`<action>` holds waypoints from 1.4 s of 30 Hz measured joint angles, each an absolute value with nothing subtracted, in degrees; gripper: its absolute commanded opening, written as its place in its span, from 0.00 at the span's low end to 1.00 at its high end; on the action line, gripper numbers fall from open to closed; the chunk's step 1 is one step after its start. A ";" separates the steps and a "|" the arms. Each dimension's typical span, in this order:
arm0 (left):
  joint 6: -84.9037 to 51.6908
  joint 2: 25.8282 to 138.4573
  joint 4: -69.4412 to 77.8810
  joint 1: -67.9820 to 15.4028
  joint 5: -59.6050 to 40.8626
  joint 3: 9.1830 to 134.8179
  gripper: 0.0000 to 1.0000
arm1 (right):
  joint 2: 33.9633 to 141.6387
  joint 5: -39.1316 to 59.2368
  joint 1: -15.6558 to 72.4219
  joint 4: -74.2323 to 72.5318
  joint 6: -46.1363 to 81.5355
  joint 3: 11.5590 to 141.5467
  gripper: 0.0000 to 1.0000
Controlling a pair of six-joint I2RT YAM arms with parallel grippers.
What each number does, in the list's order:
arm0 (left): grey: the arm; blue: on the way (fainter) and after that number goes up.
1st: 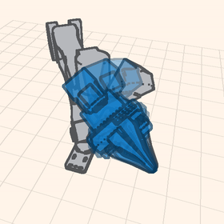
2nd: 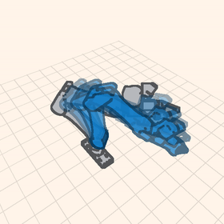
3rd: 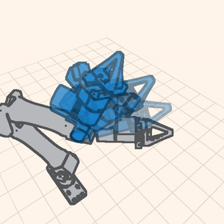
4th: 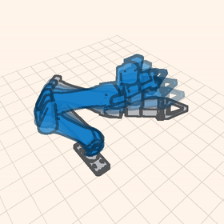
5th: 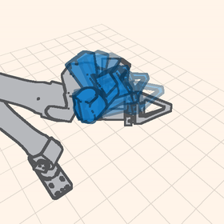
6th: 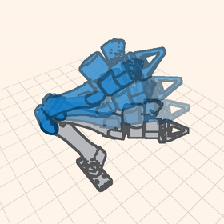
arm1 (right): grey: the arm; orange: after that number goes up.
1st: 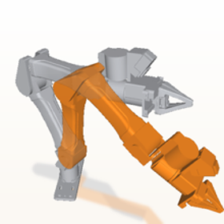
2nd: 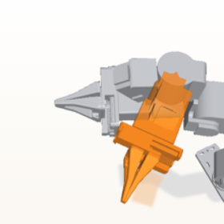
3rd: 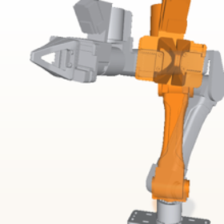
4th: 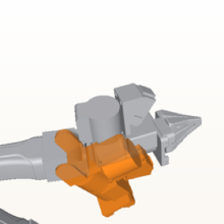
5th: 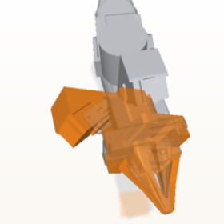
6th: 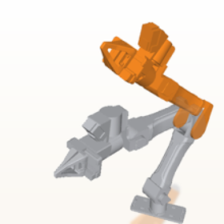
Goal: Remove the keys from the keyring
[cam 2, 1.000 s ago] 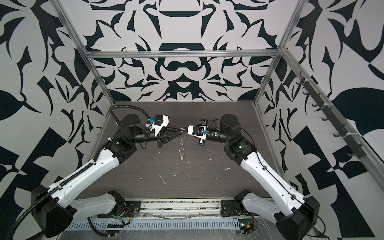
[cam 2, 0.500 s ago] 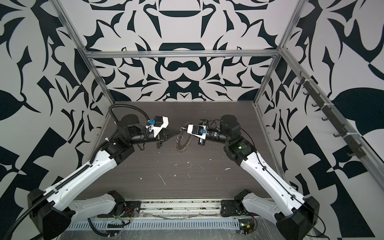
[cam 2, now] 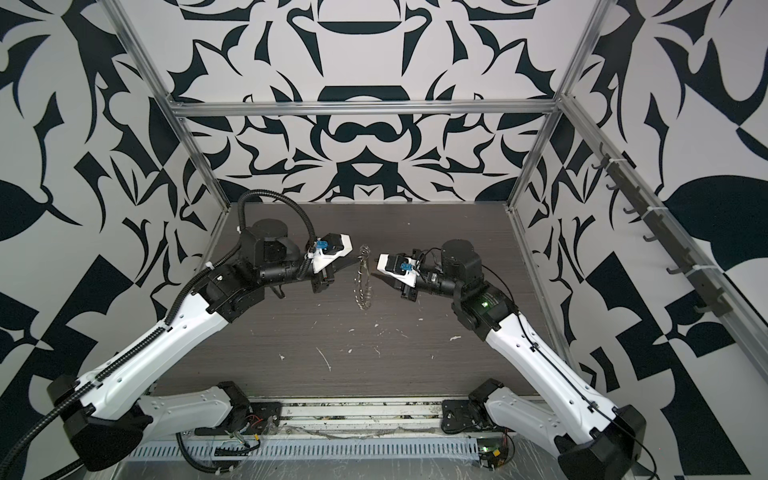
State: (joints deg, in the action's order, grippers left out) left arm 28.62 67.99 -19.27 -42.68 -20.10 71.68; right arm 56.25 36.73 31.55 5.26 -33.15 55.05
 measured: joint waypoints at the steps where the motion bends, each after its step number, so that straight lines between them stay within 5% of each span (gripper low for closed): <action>1: 29.19 68.16 -20.08 -42.81 -19.49 71.83 0.00 | 55.81 36.75 31.55 5.39 -33.12 55.05 0.31; 35: 32.62 68.34 -25.12 -43.79 -19.86 72.42 0.00 | 66.76 47.70 31.53 12.23 -35.22 64.84 0.14; 39: 32.60 68.31 -25.12 -43.86 -20.16 72.42 0.00 | 67.11 47.92 31.53 12.97 -36.21 65.17 0.00; 40: 32.62 68.31 -25.10 -43.83 -20.25 72.40 0.01 | 67.16 47.90 31.53 13.15 -36.23 65.28 0.00; 42: 32.29 68.20 -24.73 -43.86 -20.29 72.27 0.20 | 67.16 48.07 31.53 13.15 -36.38 65.36 0.00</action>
State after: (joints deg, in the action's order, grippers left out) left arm 32.29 68.20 -24.73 -43.86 -20.29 72.27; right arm 67.16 48.07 31.53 13.15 -36.38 65.36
